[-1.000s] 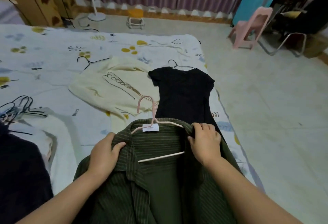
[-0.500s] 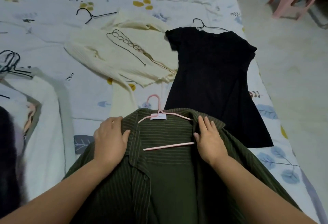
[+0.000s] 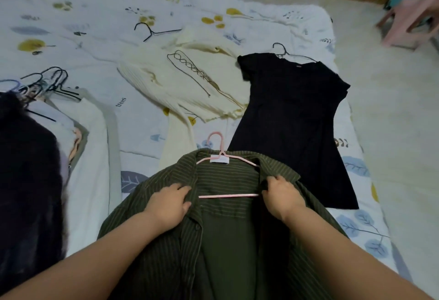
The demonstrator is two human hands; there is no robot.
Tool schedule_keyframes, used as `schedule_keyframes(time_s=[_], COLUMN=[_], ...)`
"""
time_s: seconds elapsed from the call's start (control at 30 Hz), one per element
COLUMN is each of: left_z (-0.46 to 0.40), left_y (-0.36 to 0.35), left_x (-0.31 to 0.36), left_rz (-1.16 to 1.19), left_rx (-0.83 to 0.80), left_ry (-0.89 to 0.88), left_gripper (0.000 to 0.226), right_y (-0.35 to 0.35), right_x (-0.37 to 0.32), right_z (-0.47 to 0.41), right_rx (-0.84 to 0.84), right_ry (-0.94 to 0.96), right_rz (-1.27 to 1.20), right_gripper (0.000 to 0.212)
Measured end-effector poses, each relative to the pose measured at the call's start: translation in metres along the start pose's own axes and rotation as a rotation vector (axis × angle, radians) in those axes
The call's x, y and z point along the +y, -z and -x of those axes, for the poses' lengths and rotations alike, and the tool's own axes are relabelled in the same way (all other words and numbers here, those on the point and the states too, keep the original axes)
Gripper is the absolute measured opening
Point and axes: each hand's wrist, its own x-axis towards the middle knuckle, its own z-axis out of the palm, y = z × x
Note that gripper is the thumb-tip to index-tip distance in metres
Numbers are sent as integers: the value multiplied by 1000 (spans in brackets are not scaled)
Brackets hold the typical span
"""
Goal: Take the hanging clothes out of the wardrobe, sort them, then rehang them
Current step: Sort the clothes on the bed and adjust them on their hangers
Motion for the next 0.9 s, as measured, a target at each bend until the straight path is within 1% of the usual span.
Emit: schedule_keyframes(time_s=[0.03,0.13,0.33,0.57,0.73,0.9], left_z=[7,37,119,222,291,349], left_y=[10,41,113,189,219,215], left_x=[0,3,15,23,24,12], left_rz=[4,53,135,143,138,76], left_rx=[-25,-53,146,306,372,374], left_ry=[-3,-4,-11,23,54,107], left_gripper=[40,28,27,32,37,42], right_y=[10,42,123,198,223,217], right_x=[-4,-20,-57,-97,-121,-146], right_z=[11,46,117,210,271,322], right_rx=[2,15,76,172,224,244], right_ry=[9,52,211,348,461,594], right_rz=[21,62,83,149,172,199], right_gripper=[30,27,26,24,31,32])
